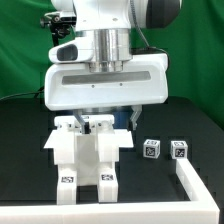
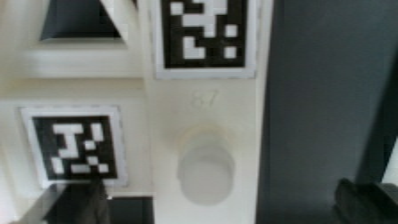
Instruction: Assemble chair
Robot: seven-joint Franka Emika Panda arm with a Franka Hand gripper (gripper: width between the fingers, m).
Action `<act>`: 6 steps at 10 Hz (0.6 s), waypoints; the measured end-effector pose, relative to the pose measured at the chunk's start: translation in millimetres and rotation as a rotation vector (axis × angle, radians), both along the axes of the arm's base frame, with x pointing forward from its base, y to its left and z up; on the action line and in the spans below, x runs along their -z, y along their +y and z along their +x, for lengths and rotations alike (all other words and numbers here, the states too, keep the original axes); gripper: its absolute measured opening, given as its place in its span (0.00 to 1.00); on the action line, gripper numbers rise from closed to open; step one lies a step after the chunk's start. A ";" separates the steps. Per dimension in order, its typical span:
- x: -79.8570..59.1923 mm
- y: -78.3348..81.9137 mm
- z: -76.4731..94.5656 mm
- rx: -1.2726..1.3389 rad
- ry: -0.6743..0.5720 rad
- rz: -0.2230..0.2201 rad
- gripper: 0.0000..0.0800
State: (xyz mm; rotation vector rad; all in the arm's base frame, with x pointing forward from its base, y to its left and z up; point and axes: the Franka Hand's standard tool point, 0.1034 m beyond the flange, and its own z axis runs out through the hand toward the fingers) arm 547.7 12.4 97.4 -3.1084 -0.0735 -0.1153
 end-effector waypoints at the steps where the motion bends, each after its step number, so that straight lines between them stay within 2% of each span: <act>1: 0.0 0.0 0.0 0.000 0.000 0.000 0.81; 6: -2.1 -3.5 3.6 0.004 -0.014 -0.003 0.81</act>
Offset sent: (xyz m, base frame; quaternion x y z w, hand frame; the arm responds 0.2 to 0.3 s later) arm 0.0000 0.0000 0.0000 0.0000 0.0000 0.0000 1.0000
